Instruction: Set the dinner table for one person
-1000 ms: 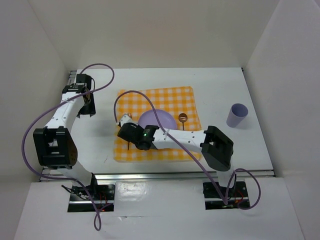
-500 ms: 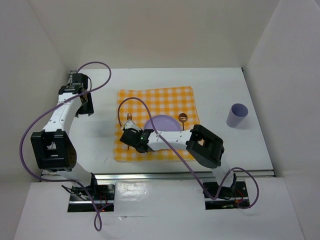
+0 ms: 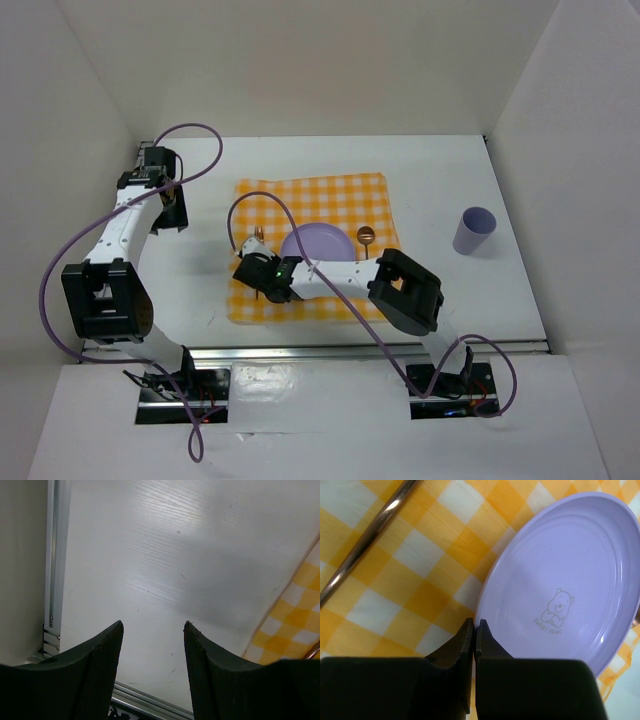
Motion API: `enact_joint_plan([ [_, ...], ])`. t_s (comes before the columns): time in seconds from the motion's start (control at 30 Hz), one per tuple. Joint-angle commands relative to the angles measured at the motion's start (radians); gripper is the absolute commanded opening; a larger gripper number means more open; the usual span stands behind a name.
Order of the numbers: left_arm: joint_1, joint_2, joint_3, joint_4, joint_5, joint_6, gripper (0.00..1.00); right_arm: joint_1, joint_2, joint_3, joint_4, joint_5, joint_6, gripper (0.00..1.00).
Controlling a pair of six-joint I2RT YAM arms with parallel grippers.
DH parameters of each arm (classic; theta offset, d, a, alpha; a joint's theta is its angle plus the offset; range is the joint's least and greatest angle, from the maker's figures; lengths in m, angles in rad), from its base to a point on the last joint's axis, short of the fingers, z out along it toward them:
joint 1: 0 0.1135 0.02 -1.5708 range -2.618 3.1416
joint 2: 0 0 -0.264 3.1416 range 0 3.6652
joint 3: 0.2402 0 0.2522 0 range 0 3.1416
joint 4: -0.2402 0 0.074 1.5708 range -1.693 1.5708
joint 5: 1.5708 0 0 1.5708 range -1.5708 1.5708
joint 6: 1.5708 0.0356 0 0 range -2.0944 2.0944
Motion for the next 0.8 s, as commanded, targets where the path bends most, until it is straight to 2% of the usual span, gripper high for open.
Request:
enact_joint_plan([
  [0.0, 0.007, -0.026, 0.033, -0.004, 0.011, 0.009, 0.59, 0.003, 0.009, 0.037, 0.042, 0.031, -0.015, 0.00],
  [0.5, 0.007, -0.017, 0.033, -0.004, 0.020, 0.009, 0.59, 0.003, 0.050, 0.004, 0.087, -0.041, -0.015, 0.00],
  [0.6, 0.016, -0.017, 0.033, -0.004, 0.020, 0.009, 0.59, 0.003, 0.060, 0.036, 0.036, -0.001, 0.025, 0.11],
  [0.67, 0.016, -0.017, 0.033, -0.004, 0.020, 0.009, 0.59, 0.003, 0.047, 0.045, 0.008, 0.008, 0.039, 0.26],
  [0.73, 0.016, -0.017, 0.024, -0.004, 0.020, 0.009, 0.59, 0.003, 0.020, 0.054, -0.004, 0.008, 0.057, 0.48],
  [0.77, 0.016, -0.017, 0.024, -0.004, 0.020, 0.009, 0.59, 0.003, -0.018, 0.054, 0.005, 0.008, 0.068, 0.51],
])
